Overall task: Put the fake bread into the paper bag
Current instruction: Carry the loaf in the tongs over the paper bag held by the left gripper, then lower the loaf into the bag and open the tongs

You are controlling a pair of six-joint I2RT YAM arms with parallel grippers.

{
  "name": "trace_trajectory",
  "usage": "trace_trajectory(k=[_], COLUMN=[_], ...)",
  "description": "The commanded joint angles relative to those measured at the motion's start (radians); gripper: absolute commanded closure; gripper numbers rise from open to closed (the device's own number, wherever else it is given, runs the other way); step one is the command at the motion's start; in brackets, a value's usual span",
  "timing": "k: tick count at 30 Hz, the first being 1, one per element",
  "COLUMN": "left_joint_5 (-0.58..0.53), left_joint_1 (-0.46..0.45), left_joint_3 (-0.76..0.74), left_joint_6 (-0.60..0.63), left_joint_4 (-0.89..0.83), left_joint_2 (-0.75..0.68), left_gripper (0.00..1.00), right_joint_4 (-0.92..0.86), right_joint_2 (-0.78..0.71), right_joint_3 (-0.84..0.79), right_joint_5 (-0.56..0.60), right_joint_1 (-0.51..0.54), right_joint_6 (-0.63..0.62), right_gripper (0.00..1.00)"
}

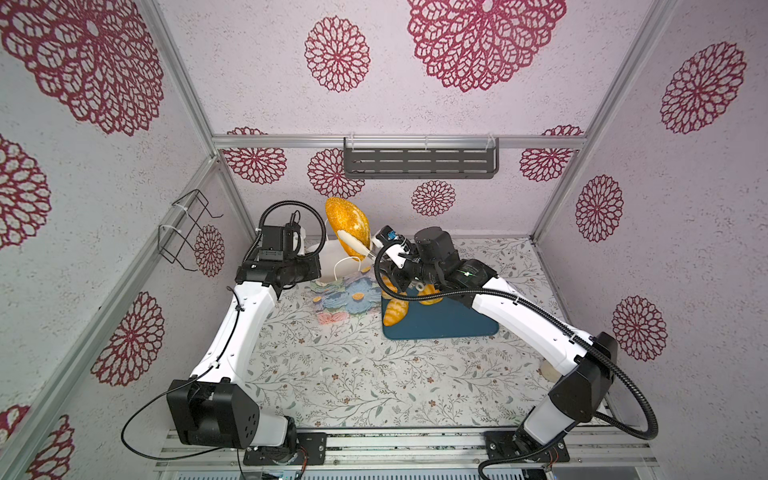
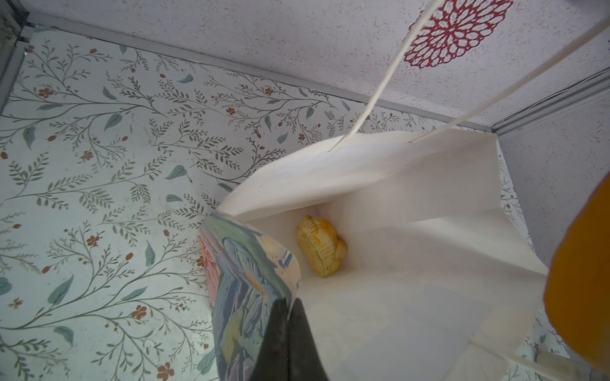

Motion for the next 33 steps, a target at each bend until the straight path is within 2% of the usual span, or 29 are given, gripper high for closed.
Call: trace_trajectory(k=[1, 17, 22, 27, 33], left_joint_5=[0.014, 0.016, 0.008, 0.016, 0.008], left_joint_1=[0.001, -0.001, -0.002, -0.001, -0.001], left_joint_3=[-0.004, -0.004, -0.004, -0.003, -0.004], left_joint_6=[0.001, 0.001, 0.004, 0.002, 0.004], left_joint_4=[0.013, 0.011, 0.008, 0.011, 0.009], left_joint_2=[-0.018, -0.026, -0.025, -0.019, -0.025], left_gripper=[1.00, 1.00, 1.00, 1.00, 1.00], right_joint_4=[0.117, 0.192, 0.236, 0.240, 0.236], right_joint_2=[-0.007, 0.077, 0.062, 0.050, 0.037], right_joint_3=[0.055, 0.045, -0.005, -0.024, -0.037], right_joint_5=[-0.030, -0.050, -0.055, -0.036, -0.017], right_joint_1=[0.006, 0.008, 0.012, 0.012, 0.012], right_joint_6=[-0.027, -0.030, -0.025, -0.026, -0.028], right_gripper=[0.91, 0.88, 0.79, 0.60, 0.52])
